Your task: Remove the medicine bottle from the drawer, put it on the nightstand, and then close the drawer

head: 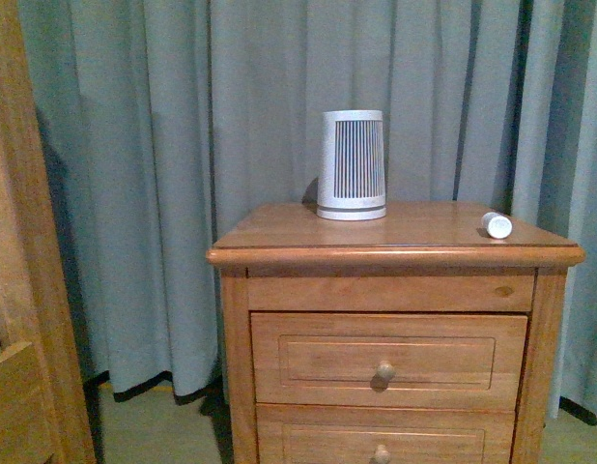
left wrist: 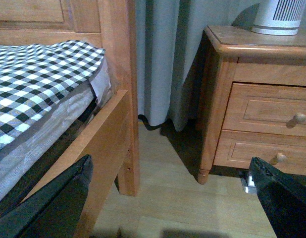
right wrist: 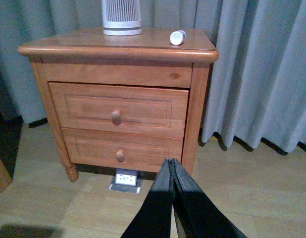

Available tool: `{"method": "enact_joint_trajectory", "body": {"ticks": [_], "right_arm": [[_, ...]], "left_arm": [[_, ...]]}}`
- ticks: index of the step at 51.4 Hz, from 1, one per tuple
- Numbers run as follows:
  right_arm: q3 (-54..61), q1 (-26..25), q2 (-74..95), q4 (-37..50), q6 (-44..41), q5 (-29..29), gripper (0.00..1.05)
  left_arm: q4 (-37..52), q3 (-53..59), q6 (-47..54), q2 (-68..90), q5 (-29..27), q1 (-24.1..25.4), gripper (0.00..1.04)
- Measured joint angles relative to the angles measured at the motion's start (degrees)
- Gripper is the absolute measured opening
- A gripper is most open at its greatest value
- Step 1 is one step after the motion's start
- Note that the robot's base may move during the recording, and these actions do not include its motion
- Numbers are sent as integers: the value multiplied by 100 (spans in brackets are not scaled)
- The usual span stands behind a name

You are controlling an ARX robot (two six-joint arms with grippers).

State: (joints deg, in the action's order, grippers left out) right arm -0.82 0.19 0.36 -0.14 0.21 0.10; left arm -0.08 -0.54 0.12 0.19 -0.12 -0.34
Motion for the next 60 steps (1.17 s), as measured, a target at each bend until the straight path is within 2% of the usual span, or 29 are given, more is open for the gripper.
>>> {"method": "enact_joint_trajectory", "body": {"ticks": [4, 5, 9, 16, 30, 60], "right_arm": [[0, 0, 0, 0, -7, 0, 3], [0, 0, 0, 0, -4, 0, 6], [-2, 0, 0, 0, -7, 0, 20], [-2, 0, 0, 0, -7, 0, 55], [0, 0, 0, 0, -4, 0, 99], [0, 0, 0, 0, -7, 0, 98]], "left_arm": [[0, 0, 0, 0, 0, 0, 98], [0, 0, 0, 0, 0, 0, 98], [0, 0, 0, 0, 0, 0, 98], [0, 0, 0, 0, 0, 0, 98], [0, 0, 0, 0, 0, 0, 98], [0, 0, 0, 0, 0, 0, 98]]}}
